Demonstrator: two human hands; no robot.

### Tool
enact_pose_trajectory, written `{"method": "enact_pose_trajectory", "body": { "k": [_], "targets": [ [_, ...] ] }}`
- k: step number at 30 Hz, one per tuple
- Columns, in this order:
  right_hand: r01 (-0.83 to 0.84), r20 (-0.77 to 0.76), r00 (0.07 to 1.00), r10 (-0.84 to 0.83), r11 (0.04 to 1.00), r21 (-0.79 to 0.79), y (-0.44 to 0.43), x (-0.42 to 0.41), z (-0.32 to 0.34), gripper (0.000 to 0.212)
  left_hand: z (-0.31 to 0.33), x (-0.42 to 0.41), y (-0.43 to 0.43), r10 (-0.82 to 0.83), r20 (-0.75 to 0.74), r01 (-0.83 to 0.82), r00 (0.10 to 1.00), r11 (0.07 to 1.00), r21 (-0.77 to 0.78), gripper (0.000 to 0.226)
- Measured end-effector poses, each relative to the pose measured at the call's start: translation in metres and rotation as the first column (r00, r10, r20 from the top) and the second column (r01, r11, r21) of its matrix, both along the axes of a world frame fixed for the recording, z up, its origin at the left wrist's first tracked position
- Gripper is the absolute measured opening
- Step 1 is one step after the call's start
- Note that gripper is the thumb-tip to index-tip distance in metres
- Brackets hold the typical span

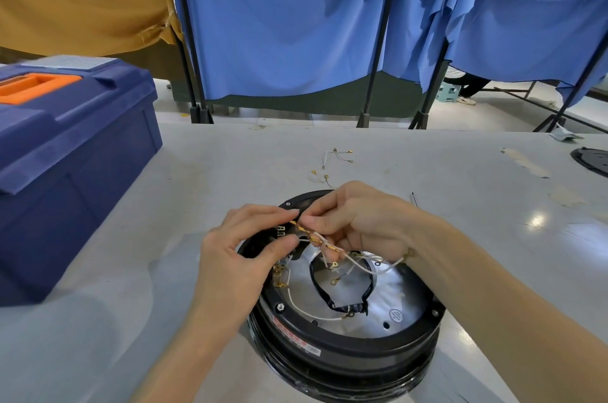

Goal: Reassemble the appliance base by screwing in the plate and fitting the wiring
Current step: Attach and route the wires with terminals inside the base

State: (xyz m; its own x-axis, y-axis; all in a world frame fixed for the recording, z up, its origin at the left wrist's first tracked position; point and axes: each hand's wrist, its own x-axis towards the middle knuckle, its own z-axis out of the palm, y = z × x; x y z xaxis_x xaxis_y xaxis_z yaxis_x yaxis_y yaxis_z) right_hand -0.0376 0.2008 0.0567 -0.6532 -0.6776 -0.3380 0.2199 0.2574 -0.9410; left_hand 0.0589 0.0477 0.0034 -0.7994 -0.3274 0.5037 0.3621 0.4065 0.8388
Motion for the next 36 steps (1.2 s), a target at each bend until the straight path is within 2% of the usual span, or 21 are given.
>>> {"method": "enact_pose_trajectory", "body": {
  "k": [3,5,7,12,14,17,22,26,31,36],
  "targets": [
    [-0.07,0.174,0.981,0.087,0.992,-0.101,0.001,0.002,0.0,0.011,0.003,0.001,0.002,0.051,-0.038,-0.051,0.998,0.999,-0.01,0.023],
    [-0.042,0.284,0.953,0.106,0.974,-0.223,0.004,0.002,0.0,0.014,0.005,0.0,0.002,0.096,0.004,-0.096,0.995,0.993,0.062,0.026],
    [0.015,0.322,0.942,0.096,0.946,-0.324,0.009,0.0,0.001,0.019,0.004,-0.001,0.002,0.127,0.097,-0.142,0.987,0.974,0.179,0.024],
    [-0.024,0.119,0.991,0.067,0.943,-0.332,0.016,0.002,-0.002,0.025,0.0,-0.001,0.005,0.093,0.206,-0.163,0.974,0.92,0.356,0.017],
    [0.016,0.027,1.0,-0.008,0.955,-0.295,0.011,0.006,-0.005,0.026,0.001,0.0,0.006,0.089,0.204,-0.154,0.975,0.931,0.33,0.017],
    [0.165,-0.042,0.982,-0.181,0.951,-0.26,0.004,0.01,-0.006,0.027,0.004,0.002,0.011,0.08,0.155,-0.117,0.985,0.962,0.247,0.022],
    [0.344,0.002,0.935,-0.355,0.905,-0.251,-0.003,0.019,-0.004,0.02,0.004,0.005,0.015,0.037,0.08,-0.051,0.996,0.981,0.189,0.016],
    [0.457,0.08,0.887,-0.455,0.839,-0.297,-0.004,0.026,-0.003,0.024,0.002,0.004,0.016,0.094,0.031,-0.098,0.995,0.983,0.155,0.017],
    [0.423,0.019,0.902,-0.432,0.871,-0.252,-0.005,0.035,-0.002,0.021,-0.001,0.003,0.012,0.081,0.036,-0.089,0.996,0.942,0.325,0.021],
    [0.44,0.002,0.889,-0.458,0.853,-0.281,-0.009,0.032,0.0,0.025,0.0,0.004,0.016,0.011,0.025,-0.017,1.0,0.958,0.286,0.018]
  ]
}}
